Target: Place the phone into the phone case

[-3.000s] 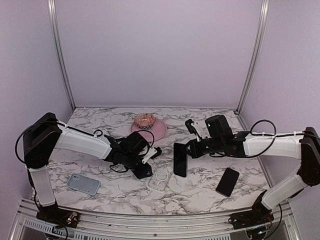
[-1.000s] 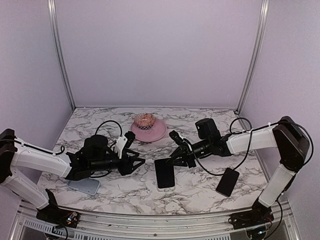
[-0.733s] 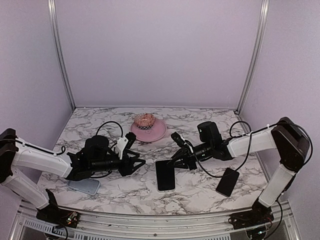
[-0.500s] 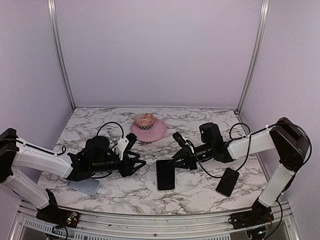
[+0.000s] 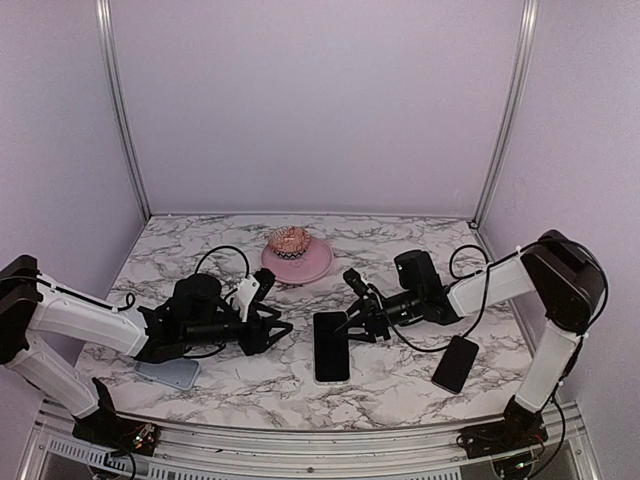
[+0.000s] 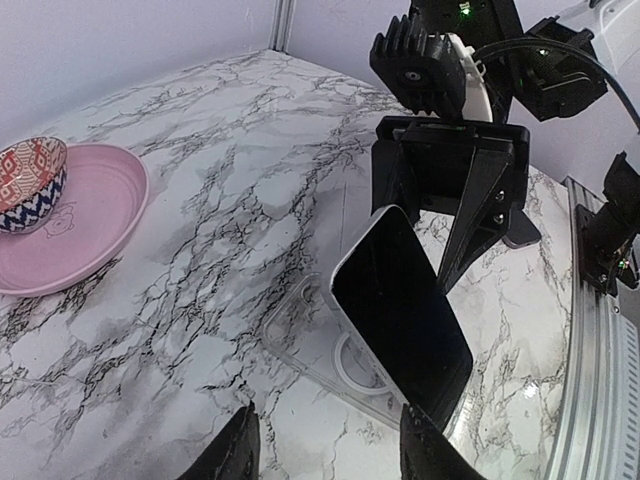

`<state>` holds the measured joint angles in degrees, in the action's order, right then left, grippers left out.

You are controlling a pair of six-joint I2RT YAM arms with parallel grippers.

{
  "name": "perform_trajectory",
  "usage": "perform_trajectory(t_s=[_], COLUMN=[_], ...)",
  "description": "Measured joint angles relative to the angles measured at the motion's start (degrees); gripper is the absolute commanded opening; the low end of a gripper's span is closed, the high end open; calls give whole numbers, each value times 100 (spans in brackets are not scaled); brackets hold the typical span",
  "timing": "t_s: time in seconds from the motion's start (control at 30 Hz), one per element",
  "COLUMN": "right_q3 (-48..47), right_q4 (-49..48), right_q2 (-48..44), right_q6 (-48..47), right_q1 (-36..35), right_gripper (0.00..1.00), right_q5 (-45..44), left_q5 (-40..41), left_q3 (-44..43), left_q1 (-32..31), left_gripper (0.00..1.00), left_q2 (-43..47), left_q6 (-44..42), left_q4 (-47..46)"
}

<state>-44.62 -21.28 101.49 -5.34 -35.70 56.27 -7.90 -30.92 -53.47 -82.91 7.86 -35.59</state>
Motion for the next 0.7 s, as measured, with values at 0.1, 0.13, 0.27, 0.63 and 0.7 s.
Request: perform_trajectory(t_s=[0.1,0.13,0.27,0.63,0.7], right_q3=[-57,-57,-57,-50,-22], right_q4=[162,188,267,376,378], right_q2=[96,109,144,254,251], right_q6=[-162,-201,-308,-407,-400], right_q1=[15,22,24,26,26], right_gripper=[45,45,49,53,54], right_q5=[-205,-271,-529,-1088,-1196], left_q5=[0,0,4,46,63], left_q3=[0,0,0,0,0], left_q1=[-4,-7,-7,-7,-7], left_gripper=[48,48,48,48,48], left_q2=[-26,-33,-70,-249,-308], left_q6=[0,-2,-13,-17,-33], left_q4=[-7,-7,-11,-13,-11])
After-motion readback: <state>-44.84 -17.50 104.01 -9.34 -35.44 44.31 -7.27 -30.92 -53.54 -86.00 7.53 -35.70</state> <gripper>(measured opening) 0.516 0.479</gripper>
